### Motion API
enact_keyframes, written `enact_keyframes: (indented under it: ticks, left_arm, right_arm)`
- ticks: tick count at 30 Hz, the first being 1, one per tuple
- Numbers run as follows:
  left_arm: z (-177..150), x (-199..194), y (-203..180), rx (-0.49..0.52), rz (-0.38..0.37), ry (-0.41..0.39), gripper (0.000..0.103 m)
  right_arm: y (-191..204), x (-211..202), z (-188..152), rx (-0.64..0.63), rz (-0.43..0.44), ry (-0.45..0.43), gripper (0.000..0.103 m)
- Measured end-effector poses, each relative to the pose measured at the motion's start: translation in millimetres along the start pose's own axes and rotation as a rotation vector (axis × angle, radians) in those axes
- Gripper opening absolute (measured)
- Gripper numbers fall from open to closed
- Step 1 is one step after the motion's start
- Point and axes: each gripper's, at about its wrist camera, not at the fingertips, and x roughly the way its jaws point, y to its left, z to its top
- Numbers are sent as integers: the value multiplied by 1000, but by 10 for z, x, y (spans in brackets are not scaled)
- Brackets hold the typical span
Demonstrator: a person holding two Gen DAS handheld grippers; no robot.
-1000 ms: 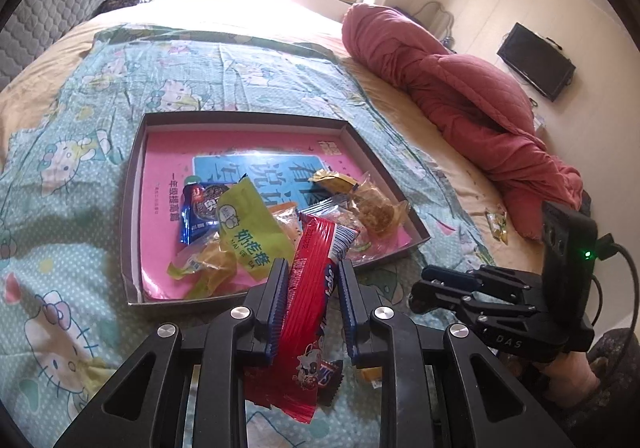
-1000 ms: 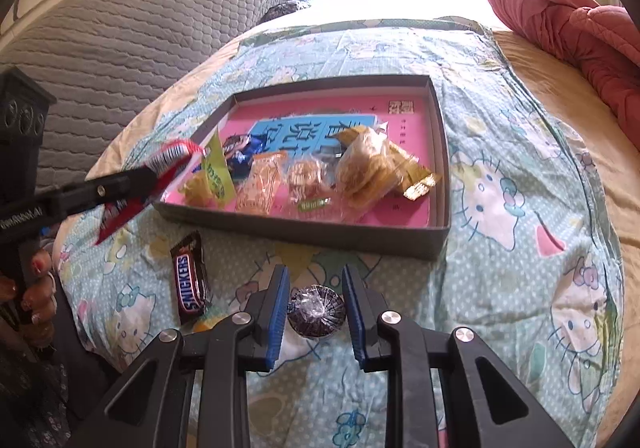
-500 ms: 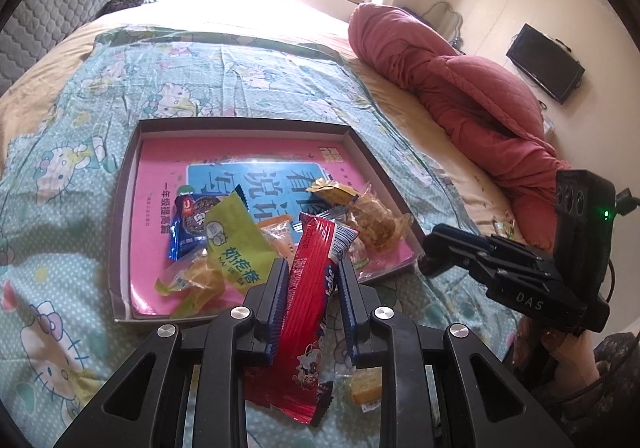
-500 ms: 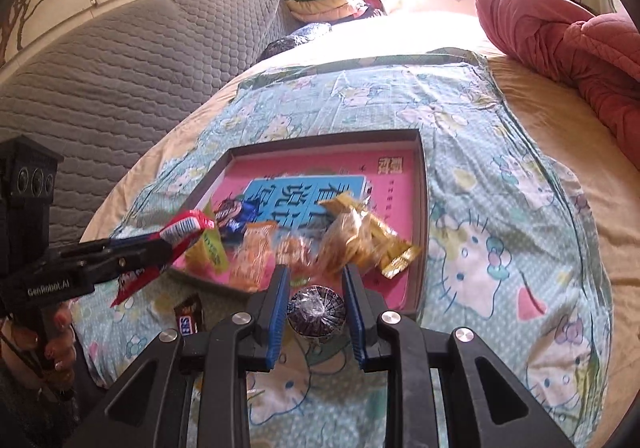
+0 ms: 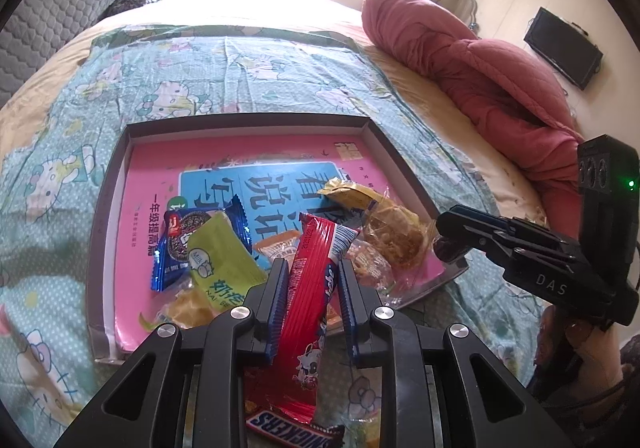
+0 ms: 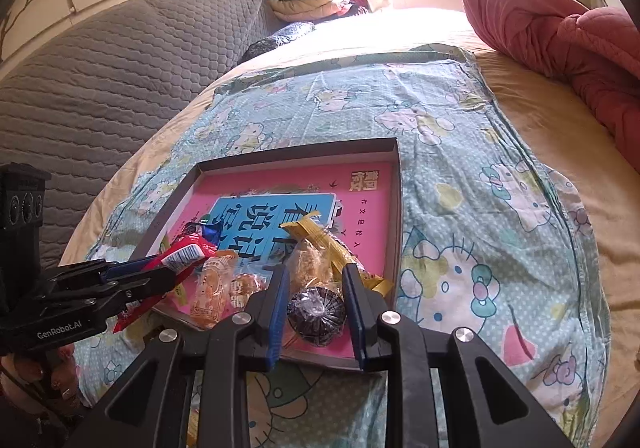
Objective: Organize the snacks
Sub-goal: 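Carry the red candy bar and brown chocolate square over the box with both grippers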
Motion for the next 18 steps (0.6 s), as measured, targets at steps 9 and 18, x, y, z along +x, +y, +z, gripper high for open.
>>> enact_keyframes:
  ticks: [9,18]
  left_arm:
    - [-11,131,-90,23,15,17,25]
    - [20,177,-121,34,24,15,25]
  right_arm:
    - [41,117,-1,-22,-3,25,28]
    - [81,197,4,-32,1,40,28]
